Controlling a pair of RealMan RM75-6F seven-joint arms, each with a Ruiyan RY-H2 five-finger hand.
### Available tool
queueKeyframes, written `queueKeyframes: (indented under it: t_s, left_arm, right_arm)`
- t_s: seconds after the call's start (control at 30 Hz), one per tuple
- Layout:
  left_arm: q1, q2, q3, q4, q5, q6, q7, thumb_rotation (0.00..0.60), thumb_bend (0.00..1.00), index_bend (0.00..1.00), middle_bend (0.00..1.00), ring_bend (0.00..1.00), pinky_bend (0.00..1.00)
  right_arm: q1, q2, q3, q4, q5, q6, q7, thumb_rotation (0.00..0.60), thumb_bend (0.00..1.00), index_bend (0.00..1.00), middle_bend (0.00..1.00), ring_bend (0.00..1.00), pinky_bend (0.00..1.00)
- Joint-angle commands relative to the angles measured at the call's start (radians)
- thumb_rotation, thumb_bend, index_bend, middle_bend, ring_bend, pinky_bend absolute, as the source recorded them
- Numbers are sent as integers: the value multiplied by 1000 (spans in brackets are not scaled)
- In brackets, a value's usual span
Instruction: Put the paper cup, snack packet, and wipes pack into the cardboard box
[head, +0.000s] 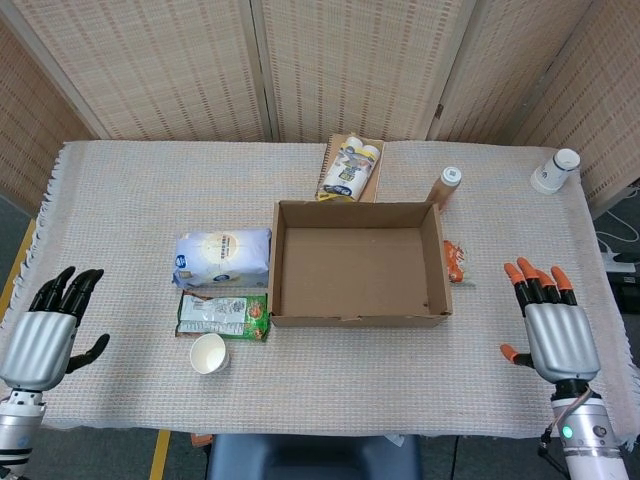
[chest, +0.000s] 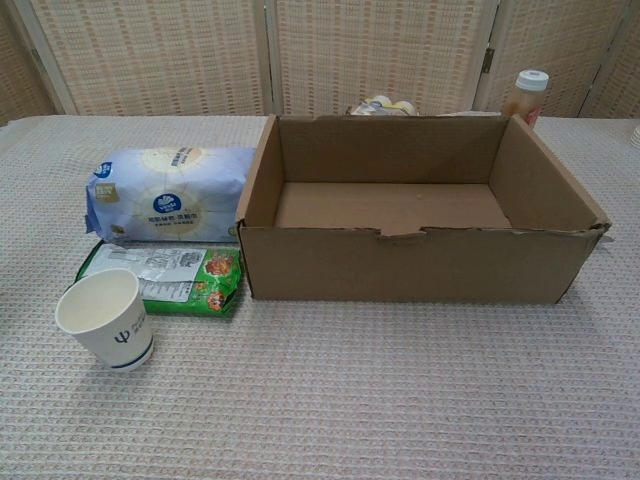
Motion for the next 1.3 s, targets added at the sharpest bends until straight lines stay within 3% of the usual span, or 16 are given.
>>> queueKeyframes:
  t_s: [0.03, 0.5, 1.3]
  left_arm:
    - [-1, -7, 5, 0, 2, -3, 4, 600, 259, 5, 91, 0, 156]
    - [-11, -53, 130, -88, 12, -154, 159, 600, 238, 0, 69, 0, 187]
    - [-150, -179, 111, -82, -82, -339, 236, 600, 241, 0, 69, 0, 186]
  right_arm:
    - [3, -1, 0, 0, -6, -1, -3, 600, 74, 18, 0, 0, 0]
    - [-3, -7, -16, 0, -35, -5, 1, 600, 73, 18, 0, 0, 0]
    - [3, 3, -11, 0, -12, -13, 5, 600, 74, 18, 0, 0, 0]
